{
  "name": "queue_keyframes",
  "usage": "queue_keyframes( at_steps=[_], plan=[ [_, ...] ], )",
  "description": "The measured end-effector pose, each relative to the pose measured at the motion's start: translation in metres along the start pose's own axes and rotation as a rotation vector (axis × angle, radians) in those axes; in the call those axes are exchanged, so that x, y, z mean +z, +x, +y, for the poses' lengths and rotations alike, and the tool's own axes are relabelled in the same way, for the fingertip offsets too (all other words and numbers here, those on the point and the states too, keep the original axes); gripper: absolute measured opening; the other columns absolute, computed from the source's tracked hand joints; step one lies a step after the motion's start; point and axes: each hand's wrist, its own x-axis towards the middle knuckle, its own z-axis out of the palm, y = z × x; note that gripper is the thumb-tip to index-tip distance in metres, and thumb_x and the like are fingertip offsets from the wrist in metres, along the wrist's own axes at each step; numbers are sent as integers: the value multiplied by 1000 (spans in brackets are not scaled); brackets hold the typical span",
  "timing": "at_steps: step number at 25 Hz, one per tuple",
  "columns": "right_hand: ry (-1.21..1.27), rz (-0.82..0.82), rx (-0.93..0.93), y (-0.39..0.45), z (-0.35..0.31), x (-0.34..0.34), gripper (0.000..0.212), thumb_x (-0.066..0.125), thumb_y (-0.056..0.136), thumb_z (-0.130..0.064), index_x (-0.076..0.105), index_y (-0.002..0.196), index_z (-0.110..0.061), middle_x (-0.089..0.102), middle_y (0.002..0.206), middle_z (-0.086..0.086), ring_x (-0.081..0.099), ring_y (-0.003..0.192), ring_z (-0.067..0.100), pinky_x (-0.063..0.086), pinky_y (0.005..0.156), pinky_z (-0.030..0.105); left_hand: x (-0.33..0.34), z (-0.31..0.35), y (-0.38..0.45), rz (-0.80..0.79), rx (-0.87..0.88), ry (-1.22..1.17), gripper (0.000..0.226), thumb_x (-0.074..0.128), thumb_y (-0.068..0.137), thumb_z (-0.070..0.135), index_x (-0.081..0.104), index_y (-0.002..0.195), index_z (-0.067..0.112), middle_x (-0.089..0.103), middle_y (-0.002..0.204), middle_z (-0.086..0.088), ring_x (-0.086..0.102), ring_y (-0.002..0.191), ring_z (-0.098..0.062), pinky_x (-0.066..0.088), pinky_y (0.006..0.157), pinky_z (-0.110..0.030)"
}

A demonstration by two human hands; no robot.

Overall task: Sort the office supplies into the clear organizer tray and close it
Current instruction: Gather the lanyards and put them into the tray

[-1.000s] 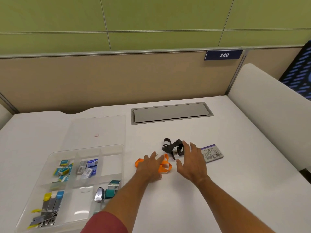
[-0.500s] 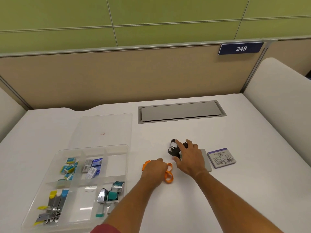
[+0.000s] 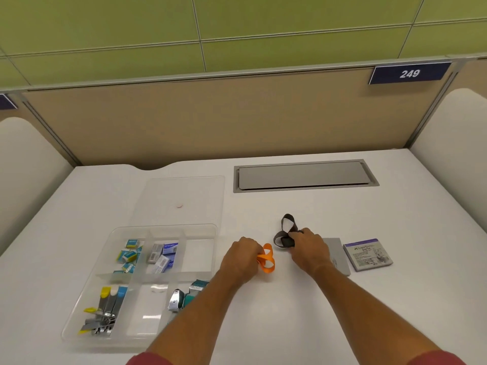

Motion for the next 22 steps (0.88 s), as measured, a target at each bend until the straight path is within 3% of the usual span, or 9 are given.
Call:
queue_keyframes(
  at_steps=[3,10,15,22],
  plan=[
    [-46,-7,-24,2,2,0,25,50,94,-17,61,116,-20,60,116,6,58,106,27,50,89,34,-5,-5,0,26,-23,-18,23,57,90,10,70,107,16,67,103,-7,61,90,-22,46,74,-26],
    [31,-13,38,-11,-6,-11,15,58,91,-16,66,103,-13,68,102,10,66,92,27,55,81,33,-12,-4,-7,124,-12,-43,25,62,91,22,67,115,17,67,109,-4,56,87,-16,40,79,-20],
    [195,85,9,-27,-24,-32,16,57,89,-8,71,96,-13,70,87,10,61,72,23,53,70,29,-34,-4,-24,183,-22,-57,19,63,90,17,70,107,16,69,101,-5,54,78,-14,39,73,-21],
    [340,208,-123,-51,-69,-59,16,56,92,-9,71,98,-10,71,86,10,58,69,17,47,67,24,-62,-16,-61,283,-47,-69,21,62,91,20,69,110,15,68,103,-6,52,80,-13,39,76,-20]
  ],
)
